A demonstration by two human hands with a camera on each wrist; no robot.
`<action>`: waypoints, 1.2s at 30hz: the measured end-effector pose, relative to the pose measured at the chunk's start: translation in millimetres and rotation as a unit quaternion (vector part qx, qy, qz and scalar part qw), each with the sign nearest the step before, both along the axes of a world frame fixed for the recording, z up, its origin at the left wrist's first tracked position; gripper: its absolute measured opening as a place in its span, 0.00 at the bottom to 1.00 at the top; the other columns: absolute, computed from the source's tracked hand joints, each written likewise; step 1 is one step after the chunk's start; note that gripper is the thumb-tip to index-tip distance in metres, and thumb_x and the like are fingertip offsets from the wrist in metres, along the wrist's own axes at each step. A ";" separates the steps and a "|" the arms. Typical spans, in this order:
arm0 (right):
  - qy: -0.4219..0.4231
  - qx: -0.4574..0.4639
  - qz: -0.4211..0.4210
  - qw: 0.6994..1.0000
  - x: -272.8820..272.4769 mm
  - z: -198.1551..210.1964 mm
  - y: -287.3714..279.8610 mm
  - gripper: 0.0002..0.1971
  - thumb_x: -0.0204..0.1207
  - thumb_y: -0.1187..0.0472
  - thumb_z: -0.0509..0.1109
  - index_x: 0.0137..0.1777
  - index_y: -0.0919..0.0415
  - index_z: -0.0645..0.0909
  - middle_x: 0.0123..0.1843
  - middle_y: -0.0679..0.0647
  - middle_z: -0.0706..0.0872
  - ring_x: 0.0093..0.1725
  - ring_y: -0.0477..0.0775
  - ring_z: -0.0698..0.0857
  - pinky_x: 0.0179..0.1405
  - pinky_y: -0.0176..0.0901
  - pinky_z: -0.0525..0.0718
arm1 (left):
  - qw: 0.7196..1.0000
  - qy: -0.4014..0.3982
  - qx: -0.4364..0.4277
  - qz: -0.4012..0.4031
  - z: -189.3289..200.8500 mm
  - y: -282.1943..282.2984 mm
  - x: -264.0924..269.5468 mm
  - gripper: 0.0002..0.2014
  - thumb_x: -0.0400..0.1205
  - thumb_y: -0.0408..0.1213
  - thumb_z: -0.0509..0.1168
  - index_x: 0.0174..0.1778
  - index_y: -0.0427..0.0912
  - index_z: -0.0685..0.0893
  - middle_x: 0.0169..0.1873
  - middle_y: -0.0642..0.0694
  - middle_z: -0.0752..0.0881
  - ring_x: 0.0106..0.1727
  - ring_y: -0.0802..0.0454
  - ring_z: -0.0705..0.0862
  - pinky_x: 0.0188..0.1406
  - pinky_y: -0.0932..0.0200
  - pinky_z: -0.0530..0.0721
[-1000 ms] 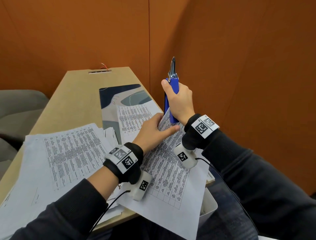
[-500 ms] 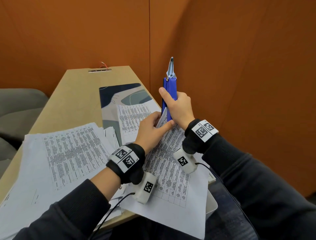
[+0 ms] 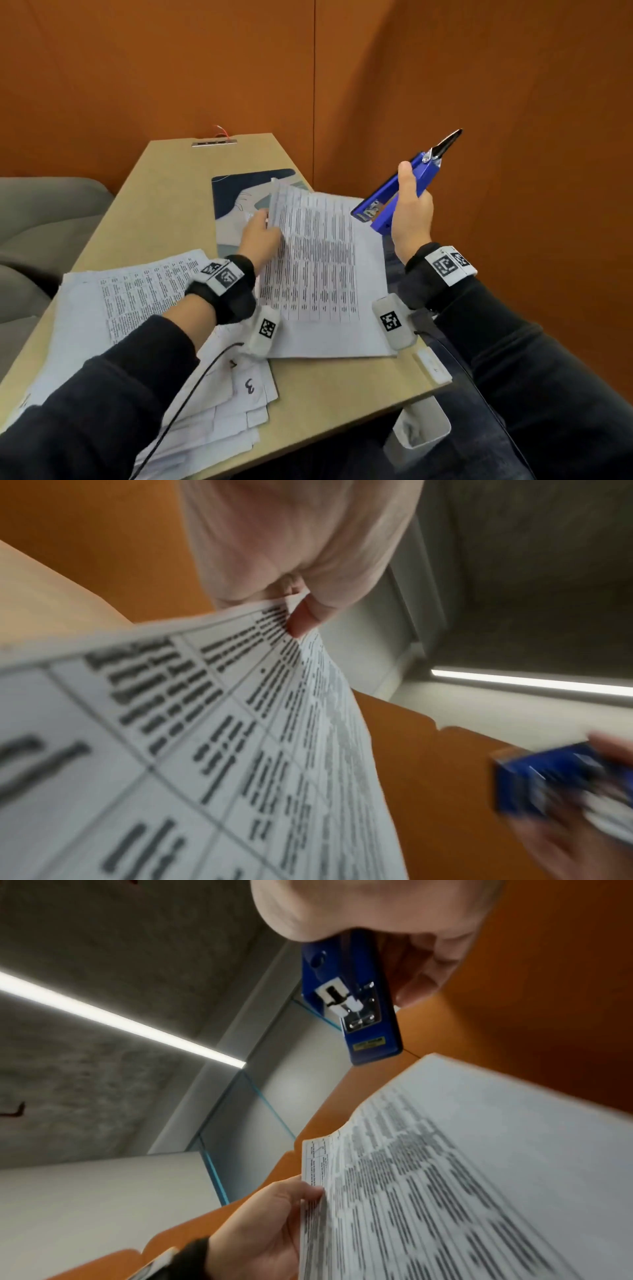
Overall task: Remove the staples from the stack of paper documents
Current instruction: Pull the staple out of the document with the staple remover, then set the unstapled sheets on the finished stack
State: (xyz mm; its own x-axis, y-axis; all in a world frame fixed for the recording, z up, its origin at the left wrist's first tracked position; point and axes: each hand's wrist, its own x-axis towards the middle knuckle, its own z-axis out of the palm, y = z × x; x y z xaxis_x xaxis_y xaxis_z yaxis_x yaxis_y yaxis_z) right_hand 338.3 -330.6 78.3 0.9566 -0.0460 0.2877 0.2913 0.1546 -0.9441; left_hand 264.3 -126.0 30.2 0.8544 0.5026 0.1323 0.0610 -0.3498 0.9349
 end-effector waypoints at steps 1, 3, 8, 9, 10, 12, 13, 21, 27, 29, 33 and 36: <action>0.022 0.014 0.000 1.000 3.9 -2.2 -2.4 0.20 0.84 0.44 0.62 0.33 0.51 0.66 0.25 0.44 0.70 0.26 0.44 0.73 0.32 0.37 0.76 | 0.999 -0.014 -0.006 0.028 6.7 14.1 11.9 0.16 0.80 0.26 0.54 0.61 0.41 0.78 0.56 0.42 0.84 0.53 0.42 0.84 0.46 0.51 0.85; 0.065 0.030 0.001 0.997 12.7 -8.6 -5.3 0.20 0.83 0.42 0.63 0.35 0.52 0.66 0.28 0.47 0.70 0.27 0.46 0.72 0.34 0.41 0.76 | 0.997 -0.017 0.002 0.074 16.4 41.6 36.3 0.16 0.79 0.25 0.53 0.60 0.37 0.77 0.56 0.37 0.82 0.55 0.37 0.82 0.48 0.47 0.84; 0.140 0.033 0.023 0.989 27.8 -30.7 -1.9 0.17 0.81 0.39 0.63 0.42 0.51 0.71 0.34 0.49 0.73 0.33 0.47 0.76 0.40 0.42 0.79 | 0.992 0.040 0.036 0.111 2.3 79.9 85.2 0.17 0.81 0.24 0.51 0.63 0.34 0.77 0.59 0.35 0.82 0.52 0.38 0.81 0.45 0.48 0.79; 0.149 0.029 0.025 0.988 30.7 -34.9 -0.3 0.17 0.81 0.38 0.63 0.42 0.51 0.71 0.34 0.49 0.73 0.33 0.47 0.76 0.40 0.42 0.79 | 0.991 0.055 0.042 0.115 -6.0 82.5 91.3 0.18 0.82 0.23 0.51 0.66 0.34 0.76 0.58 0.37 0.82 0.52 0.39 0.81 0.45 0.50 0.77; 0.159 0.021 0.028 0.987 33.1 -39.0 1.1 0.17 0.80 0.38 0.63 0.43 0.51 0.71 0.34 0.50 0.74 0.34 0.48 0.77 0.41 0.43 0.80 | 0.990 0.066 0.042 0.118 -14.5 82.7 96.5 0.19 0.82 0.22 0.51 0.68 0.34 0.75 0.57 0.37 0.81 0.52 0.40 0.80 0.46 0.51 0.77; 0.183 0.009 0.033 0.982 37.5 -47.7 4.5 0.17 0.80 0.37 0.63 0.44 0.51 0.72 0.35 0.50 0.74 0.34 0.48 0.77 0.39 0.42 0.80 | 0.987 0.088 0.034 0.129 -30.6 84.0 105.0 0.20 0.83 0.23 0.52 0.71 0.32 0.73 0.59 0.34 0.81 0.57 0.38 0.81 0.52 0.50 0.78; 0.196 0.005 0.035 0.980 39.0 -51.9 6.4 0.17 0.80 0.37 0.64 0.45 0.51 0.72 0.35 0.51 0.74 0.33 0.48 0.77 0.37 0.40 0.80 | 0.985 0.104 0.036 0.132 -37.1 85.7 108.1 0.21 0.83 0.24 0.52 0.73 0.32 0.71 0.59 0.32 0.81 0.58 0.36 0.80 0.53 0.48 0.78; 0.264 -0.035 0.169 0.949 31.6 -90.8 34.4 0.16 0.76 0.42 0.71 0.53 0.53 0.81 0.50 0.58 0.88 0.56 0.65 0.88 0.67 0.66 0.81 | 0.975 0.159 -0.048 0.145 -57.7 122.7 100.7 0.19 0.81 0.36 0.62 0.67 0.33 0.78 0.63 0.35 0.82 0.63 0.37 0.82 0.59 0.53 0.81; 0.337 0.133 0.263 0.894 6.5 -103.9 79.9 0.22 0.82 0.48 0.67 0.71 0.57 0.78 0.64 0.60 0.87 0.65 0.64 0.85 0.71 0.65 0.79 | 0.962 0.176 -0.080 0.195 -14.2 154.4 -3.0 0.24 0.81 0.36 0.66 0.72 0.31 0.72 0.73 0.36 0.74 0.73 0.38 0.72 0.67 0.47 0.71; 0.352 0.140 0.253 0.890 1.2 -109.1 87.0 0.24 0.82 0.48 0.67 0.74 0.59 0.76 0.64 0.59 0.87 0.64 0.62 0.85 0.72 0.62 0.78 | 0.950 0.192 -0.017 0.244 -1.3 169.7 -57.9 0.24 0.81 0.38 0.67 0.70 0.28 0.74 0.71 0.34 0.76 0.72 0.37 0.74 0.64 0.49 0.72; 0.352 0.149 0.239 0.892 0.7 -116.1 85.7 0.26 0.81 0.47 0.68 0.74 0.61 0.76 0.70 0.62 0.84 0.65 0.63 0.85 0.73 0.60 0.77 | 0.905 0.324 0.106 0.255 -18.5 203.2 -140.3 0.28 0.79 0.42 0.71 0.69 0.27 0.75 0.67 0.30 0.78 0.68 0.33 0.77 0.65 0.48 0.76; 0.344 0.194 0.260 0.881 2.4 -118.8 81.5 0.21 0.85 0.49 0.62 0.72 0.59 0.76 0.68 0.63 0.84 0.68 0.66 0.82 0.60 0.59 0.86 | 0.896 0.343 0.155 0.238 -36.7 209.3 -164.2 0.23 0.76 0.39 0.73 0.62 0.28 0.80 0.64 0.29 0.80 0.65 0.32 0.78 0.63 0.48 0.77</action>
